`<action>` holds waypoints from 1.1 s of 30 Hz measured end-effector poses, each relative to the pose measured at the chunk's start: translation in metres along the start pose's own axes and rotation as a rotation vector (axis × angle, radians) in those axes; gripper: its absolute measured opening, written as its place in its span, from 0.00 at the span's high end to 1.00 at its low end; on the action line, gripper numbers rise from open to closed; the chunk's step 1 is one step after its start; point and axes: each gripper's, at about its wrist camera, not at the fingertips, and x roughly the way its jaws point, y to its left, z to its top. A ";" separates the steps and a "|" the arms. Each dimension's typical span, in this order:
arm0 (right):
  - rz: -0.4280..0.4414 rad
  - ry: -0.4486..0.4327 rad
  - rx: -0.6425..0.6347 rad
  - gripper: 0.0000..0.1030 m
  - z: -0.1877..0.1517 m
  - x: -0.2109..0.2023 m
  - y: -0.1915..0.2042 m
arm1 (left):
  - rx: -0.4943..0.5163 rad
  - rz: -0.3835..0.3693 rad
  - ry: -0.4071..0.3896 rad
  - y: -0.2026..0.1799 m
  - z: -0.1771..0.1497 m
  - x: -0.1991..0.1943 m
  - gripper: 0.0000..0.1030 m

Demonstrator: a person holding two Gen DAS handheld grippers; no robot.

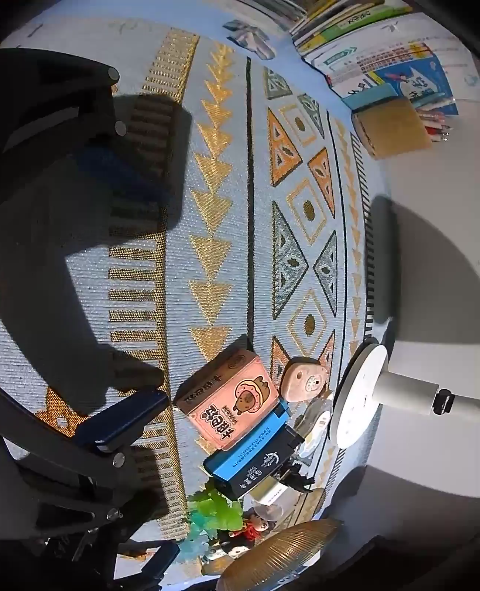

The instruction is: Organize rigid objects

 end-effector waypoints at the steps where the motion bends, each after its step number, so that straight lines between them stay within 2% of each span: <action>1: -0.005 0.002 0.005 0.00 0.000 0.000 0.001 | 0.003 0.001 0.003 0.000 -0.001 -0.001 0.01; 2: -0.011 0.021 0.018 0.00 0.001 0.000 0.001 | 0.009 -0.004 0.004 -0.001 -0.002 -0.003 0.01; 4: -0.017 0.115 0.015 0.00 0.002 -0.002 0.003 | -0.002 -0.027 0.003 0.002 -0.010 -0.010 0.01; 5: -0.008 0.133 0.026 0.00 0.000 -0.004 0.002 | -0.014 -0.029 -0.006 0.005 -0.015 -0.016 0.01; 8: 0.003 0.154 -0.005 0.00 -0.012 -0.013 0.007 | 0.041 0.000 -0.033 0.002 -0.028 -0.045 0.02; 11: 0.009 0.189 0.024 0.00 -0.028 -0.024 -0.003 | 0.085 0.010 -0.107 -0.004 -0.035 -0.085 0.02; 14: -0.009 0.060 0.084 0.00 -0.046 -0.069 -0.014 | 0.103 0.039 -0.180 -0.014 -0.037 -0.122 0.01; 16: -0.058 -0.106 0.088 0.00 -0.055 -0.117 -0.018 | 0.101 0.038 -0.223 -0.016 -0.040 -0.148 0.01; 18: -0.096 -0.233 0.078 0.00 -0.057 -0.156 -0.016 | 0.097 0.032 -0.280 -0.023 -0.042 -0.178 0.01; 21: -0.085 -0.320 0.078 0.00 -0.052 -0.189 -0.020 | 0.112 0.051 -0.344 -0.031 -0.053 -0.204 0.01; 23: -0.072 -0.331 0.080 0.00 -0.056 -0.197 -0.018 | 0.116 0.058 -0.373 -0.040 -0.063 -0.212 0.01; 25: -0.076 -0.302 0.072 0.00 -0.060 -0.196 -0.020 | 0.106 0.072 -0.388 -0.047 -0.073 -0.214 0.01; 28: -0.083 -0.268 0.083 0.00 -0.069 -0.193 -0.024 | 0.089 0.056 -0.385 -0.051 -0.086 -0.210 0.01; 33: -0.099 -0.283 0.111 0.00 -0.080 -0.202 -0.028 | 0.079 0.066 -0.408 -0.059 -0.094 -0.214 0.01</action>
